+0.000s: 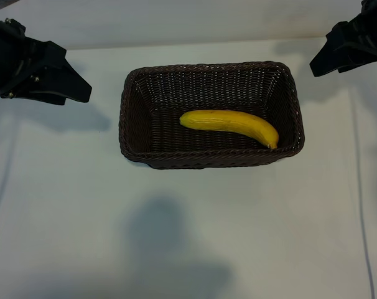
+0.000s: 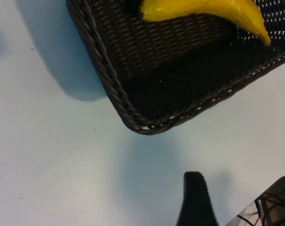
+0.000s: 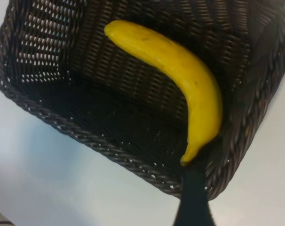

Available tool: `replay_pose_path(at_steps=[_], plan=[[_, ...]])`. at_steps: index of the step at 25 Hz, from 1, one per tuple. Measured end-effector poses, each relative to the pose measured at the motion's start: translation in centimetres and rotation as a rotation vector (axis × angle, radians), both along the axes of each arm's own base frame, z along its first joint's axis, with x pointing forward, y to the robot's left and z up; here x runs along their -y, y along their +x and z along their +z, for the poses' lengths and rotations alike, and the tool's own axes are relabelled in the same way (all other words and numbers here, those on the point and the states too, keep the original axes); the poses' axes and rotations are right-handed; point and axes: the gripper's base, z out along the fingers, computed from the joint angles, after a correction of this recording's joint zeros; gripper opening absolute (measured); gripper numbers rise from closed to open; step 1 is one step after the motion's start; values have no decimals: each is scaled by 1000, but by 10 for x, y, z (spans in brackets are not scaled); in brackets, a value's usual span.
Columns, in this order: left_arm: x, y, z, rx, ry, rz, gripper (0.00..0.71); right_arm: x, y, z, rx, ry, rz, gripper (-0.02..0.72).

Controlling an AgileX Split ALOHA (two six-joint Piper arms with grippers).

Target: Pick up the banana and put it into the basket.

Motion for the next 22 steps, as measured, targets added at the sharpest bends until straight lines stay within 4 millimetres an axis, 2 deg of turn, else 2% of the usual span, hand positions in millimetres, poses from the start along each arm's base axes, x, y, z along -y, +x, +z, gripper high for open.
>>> replay_pose_path(at_steps=[22], plan=[[0, 0, 0, -1, 1, 2, 515, 0, 1, 0, 14, -1, -5, 515]])
